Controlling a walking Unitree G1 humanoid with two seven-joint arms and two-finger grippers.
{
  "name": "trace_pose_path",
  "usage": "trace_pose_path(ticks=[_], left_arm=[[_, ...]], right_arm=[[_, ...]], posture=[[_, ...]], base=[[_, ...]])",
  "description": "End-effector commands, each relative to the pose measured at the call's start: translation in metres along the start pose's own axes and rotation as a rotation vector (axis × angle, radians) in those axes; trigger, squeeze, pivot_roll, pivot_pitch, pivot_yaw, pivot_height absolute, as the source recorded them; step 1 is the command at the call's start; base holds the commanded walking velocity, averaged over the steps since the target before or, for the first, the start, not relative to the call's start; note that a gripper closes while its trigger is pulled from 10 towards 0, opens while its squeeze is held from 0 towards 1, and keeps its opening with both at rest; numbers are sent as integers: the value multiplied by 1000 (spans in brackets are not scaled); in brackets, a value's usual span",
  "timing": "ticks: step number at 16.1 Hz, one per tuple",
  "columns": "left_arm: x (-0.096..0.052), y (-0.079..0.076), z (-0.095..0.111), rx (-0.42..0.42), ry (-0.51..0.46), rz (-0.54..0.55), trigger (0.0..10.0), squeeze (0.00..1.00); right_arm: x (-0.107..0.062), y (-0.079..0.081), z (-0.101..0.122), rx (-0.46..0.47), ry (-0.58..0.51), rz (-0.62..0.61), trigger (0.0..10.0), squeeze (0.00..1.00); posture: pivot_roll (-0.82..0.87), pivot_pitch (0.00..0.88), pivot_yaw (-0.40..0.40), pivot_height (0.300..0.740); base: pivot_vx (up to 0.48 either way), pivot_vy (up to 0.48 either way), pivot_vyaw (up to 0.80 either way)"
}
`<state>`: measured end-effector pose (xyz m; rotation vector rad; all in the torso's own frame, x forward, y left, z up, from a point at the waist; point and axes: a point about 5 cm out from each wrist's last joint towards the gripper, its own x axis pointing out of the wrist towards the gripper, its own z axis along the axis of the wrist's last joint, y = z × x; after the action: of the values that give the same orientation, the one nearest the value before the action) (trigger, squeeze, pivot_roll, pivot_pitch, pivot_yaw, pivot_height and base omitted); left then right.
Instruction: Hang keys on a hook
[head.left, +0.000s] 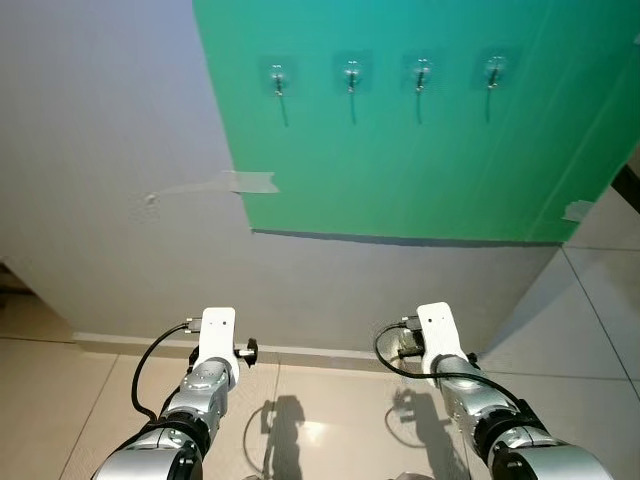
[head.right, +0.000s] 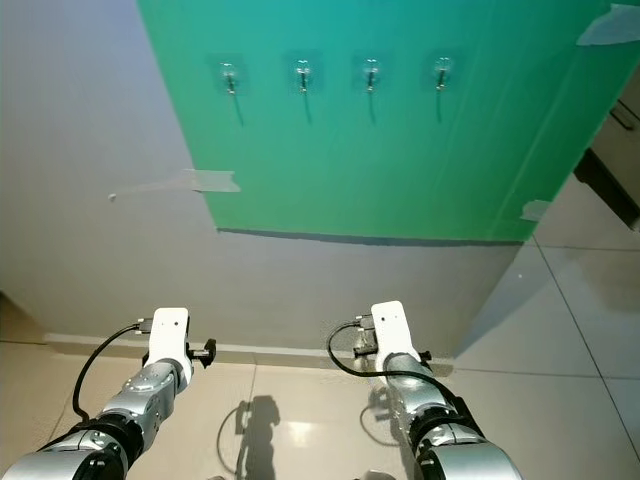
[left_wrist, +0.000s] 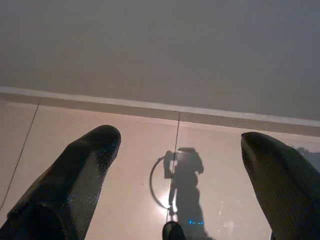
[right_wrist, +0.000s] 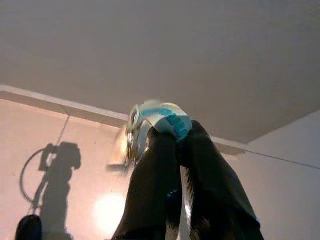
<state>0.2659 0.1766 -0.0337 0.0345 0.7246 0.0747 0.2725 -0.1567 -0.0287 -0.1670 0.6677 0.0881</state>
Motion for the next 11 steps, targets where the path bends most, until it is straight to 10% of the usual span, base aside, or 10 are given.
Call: trace_pose_path(ticks=[1, 11], left_arm=[[1, 0, 2, 18, 3, 0, 10000, 0], [-8, -15, -42, 65, 171, -35, 10000, 0]], right_arm=[[1, 1, 6, 8, -14, -9, 0, 0], [-8, 13, -36, 1, 155, -4, 0, 0]], posture=[[-138, 0, 62, 740], [-136, 0, 67, 740]], base=[[0, 0, 0], [0, 0, 0]])
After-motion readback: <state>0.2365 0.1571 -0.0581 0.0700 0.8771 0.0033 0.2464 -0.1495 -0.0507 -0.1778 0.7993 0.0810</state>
